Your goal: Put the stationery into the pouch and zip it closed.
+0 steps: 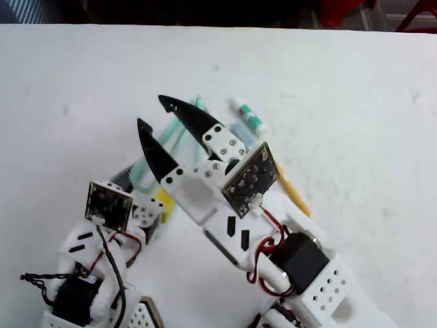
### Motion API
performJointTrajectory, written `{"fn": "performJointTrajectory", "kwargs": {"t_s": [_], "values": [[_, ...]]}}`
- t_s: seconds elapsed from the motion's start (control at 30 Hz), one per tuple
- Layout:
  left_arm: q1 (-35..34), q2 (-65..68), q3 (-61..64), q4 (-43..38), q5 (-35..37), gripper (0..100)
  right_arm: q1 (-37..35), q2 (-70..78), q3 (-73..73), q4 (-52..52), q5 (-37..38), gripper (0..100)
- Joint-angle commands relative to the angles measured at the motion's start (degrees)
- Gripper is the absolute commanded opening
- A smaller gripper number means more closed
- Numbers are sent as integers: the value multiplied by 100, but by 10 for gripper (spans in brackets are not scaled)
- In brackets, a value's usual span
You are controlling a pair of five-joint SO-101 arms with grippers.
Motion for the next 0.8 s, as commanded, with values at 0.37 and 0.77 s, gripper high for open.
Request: {"fn": "performJointTrajectory", "kwargs": {"t_s": [0.37,0.77], "values": [[-31,-13,-18,-97,-18,222,338,-31,-607,295,255,120],[-31,-13,-18,-97,9,221,2211,22,-1187,1015,325,120]]}}
